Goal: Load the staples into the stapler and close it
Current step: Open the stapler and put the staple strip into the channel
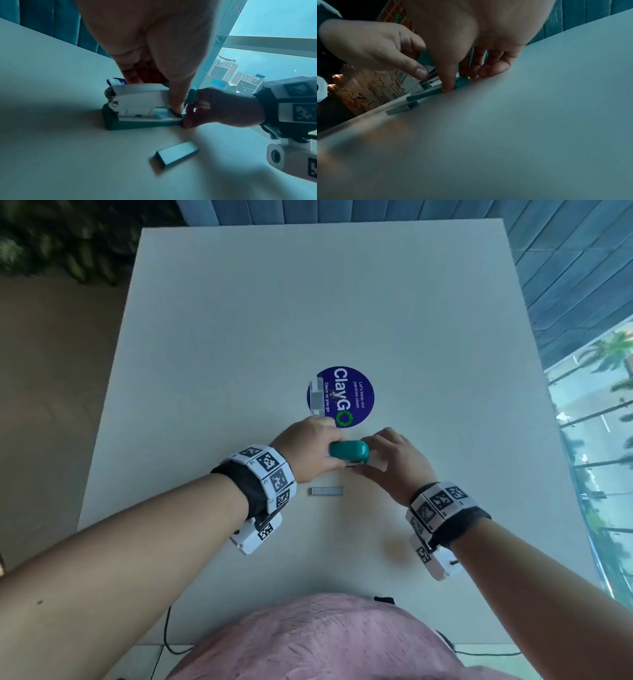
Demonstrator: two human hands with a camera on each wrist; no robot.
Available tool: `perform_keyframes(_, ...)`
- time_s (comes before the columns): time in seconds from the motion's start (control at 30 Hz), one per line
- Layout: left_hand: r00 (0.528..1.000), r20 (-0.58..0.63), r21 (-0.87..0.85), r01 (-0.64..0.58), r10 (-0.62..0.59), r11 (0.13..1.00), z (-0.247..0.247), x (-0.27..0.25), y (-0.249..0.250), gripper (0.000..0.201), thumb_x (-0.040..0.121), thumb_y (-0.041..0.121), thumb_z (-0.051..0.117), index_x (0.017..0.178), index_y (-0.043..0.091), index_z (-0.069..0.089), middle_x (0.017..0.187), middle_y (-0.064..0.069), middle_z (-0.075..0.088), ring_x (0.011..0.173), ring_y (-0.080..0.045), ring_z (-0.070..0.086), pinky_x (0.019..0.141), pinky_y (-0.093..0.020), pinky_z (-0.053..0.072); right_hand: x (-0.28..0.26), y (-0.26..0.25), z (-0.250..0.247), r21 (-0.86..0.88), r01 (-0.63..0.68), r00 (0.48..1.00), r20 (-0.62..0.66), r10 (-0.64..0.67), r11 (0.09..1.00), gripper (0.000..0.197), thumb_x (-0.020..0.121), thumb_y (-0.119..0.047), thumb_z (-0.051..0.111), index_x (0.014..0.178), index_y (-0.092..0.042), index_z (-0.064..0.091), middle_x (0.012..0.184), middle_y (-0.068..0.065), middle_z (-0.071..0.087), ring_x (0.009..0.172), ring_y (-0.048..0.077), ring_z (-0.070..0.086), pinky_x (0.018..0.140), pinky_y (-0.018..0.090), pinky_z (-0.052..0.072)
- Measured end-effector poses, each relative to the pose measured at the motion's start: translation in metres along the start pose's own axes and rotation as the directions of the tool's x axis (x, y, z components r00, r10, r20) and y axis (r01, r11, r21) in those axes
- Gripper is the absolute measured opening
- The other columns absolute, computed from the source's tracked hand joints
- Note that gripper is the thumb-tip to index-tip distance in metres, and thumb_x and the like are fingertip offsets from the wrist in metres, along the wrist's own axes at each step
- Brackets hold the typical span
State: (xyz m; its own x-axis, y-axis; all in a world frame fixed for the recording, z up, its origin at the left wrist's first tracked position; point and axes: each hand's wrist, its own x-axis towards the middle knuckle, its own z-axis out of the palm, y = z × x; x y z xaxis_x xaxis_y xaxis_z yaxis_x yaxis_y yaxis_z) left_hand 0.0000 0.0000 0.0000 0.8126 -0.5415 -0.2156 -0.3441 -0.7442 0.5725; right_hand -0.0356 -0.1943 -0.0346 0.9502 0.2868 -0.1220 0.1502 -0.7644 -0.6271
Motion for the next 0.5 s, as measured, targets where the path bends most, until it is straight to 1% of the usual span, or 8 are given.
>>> perform_keyframes(0.03, 1.0, -0.002, -0.015, 0.0, 0.0, 1.0, -0.001, -0.001, 0.001, 0.034, 0.073, 0.037, 0.072, 0.097, 0.015, 0.066, 0.093, -0.006, 0.065, 0.088, -0.022, 0.055, 0.079, -0.04, 0.051, 0.0, 0.001, 0.001, 0.0, 0.008, 1.0, -0.014, -0.008, 1.0, 0.035, 0.076, -0.038, 0.073, 0.106, -0.024, 0.061, 0.098, 0.001, 0.058, 0.089, 0.022, 0.053, 0.068, 0.032, 0.045)
perform_keyframes(0.1, 0.998, -0.059, -0.079, -0.005, 0.0, 0.997, -0.006, -0.005, 0.0, 0.036, 0.072, 0.038, 0.073, 0.101, 0.017, 0.067, 0.094, -0.004, 0.067, 0.088, -0.021, 0.058, 0.079, -0.038, 0.051, 0.001, 0.0, -0.001, -0.019, -0.005, 1.0, -0.017, 0.004, 1.0, 0.034, 0.077, -0.036, 0.072, 0.106, -0.023, 0.061, 0.098, 0.002, 0.059, 0.089, 0.022, 0.052, 0.068, 0.033, 0.046)
perform_keyframes(0.2, 0.989, -0.149, -0.205, -0.014, -0.017, 0.979, -0.016, -0.02, -0.003, 0.038, 0.07, 0.029, 0.077, 0.105, 0.018, 0.068, 0.096, -0.001, 0.069, 0.086, -0.015, 0.062, 0.082, -0.03, 0.052, 0.0, 0.0, 0.001, -0.023, -0.01, 1.0, -0.018, 0.009, 1.0, 0.031, 0.077, -0.033, 0.072, 0.104, -0.024, 0.061, 0.098, 0.001, 0.058, 0.088, 0.022, 0.052, 0.068, 0.034, 0.047)
perform_keyframes(0.27, 0.976, -0.212, -0.296, -0.015, -0.051, 0.955, -0.023, -0.033, -0.009, 0.034, 0.069, 0.023, 0.078, 0.101, 0.017, 0.068, 0.092, 0.001, 0.068, 0.084, -0.013, 0.063, 0.083, -0.026, 0.053, 0.0, 0.0, 0.001, -0.029, -0.019, 1.0, -0.017, 0.018, 0.999, 0.03, 0.077, -0.033, 0.072, 0.104, -0.025, 0.061, 0.097, 0.0, 0.058, 0.088, 0.022, 0.052, 0.067, 0.036, 0.048)
perform_keyframes(0.37, 0.95, -0.27, -0.417, 0.029, -0.155, 0.909, -0.033, -0.055, -0.021, 0.026, 0.067, 0.015, 0.079, 0.091, 0.016, 0.068, 0.087, -0.001, 0.067, 0.082, -0.013, 0.065, 0.086, -0.022, 0.053, 0.0, -0.001, 0.003, -0.028, -0.026, 1.0, -0.018, 0.026, 0.999, 0.03, 0.078, -0.031, 0.071, 0.105, -0.024, 0.061, 0.097, 0.0, 0.058, 0.089, 0.022, 0.052, 0.069, 0.036, 0.049)
perform_keyframes(0.43, 0.936, -0.289, -0.43, 0.061, -0.202, 0.901, -0.041, -0.069, -0.034, 0.024, 0.066, 0.014, 0.08, 0.086, 0.018, 0.068, 0.085, 0.001, 0.067, 0.079, -0.011, 0.063, 0.082, -0.017, 0.052, -0.001, -0.001, 0.003, -0.029, -0.02, 1.0, -0.019, 0.019, 0.999, 0.03, 0.078, -0.03, 0.072, 0.105, -0.024, 0.061, 0.097, 0.001, 0.058, 0.089, 0.023, 0.052, 0.07, 0.036, 0.048)
perform_keyframes(0.5, 0.928, -0.288, -0.371, 0.121, -0.238, 0.921, -0.048, -0.081, -0.05, 0.024, 0.064, 0.015, 0.081, 0.083, 0.02, 0.067, 0.086, 0.002, 0.066, 0.075, -0.01, 0.061, 0.073, -0.014, 0.048, -0.002, -0.001, 0.003, -0.029, -0.014, 1.0, -0.023, 0.014, 0.999, 0.029, 0.078, -0.028, 0.072, 0.105, -0.023, 0.062, 0.098, 0.002, 0.059, 0.089, 0.024, 0.052, 0.07, 0.036, 0.047)
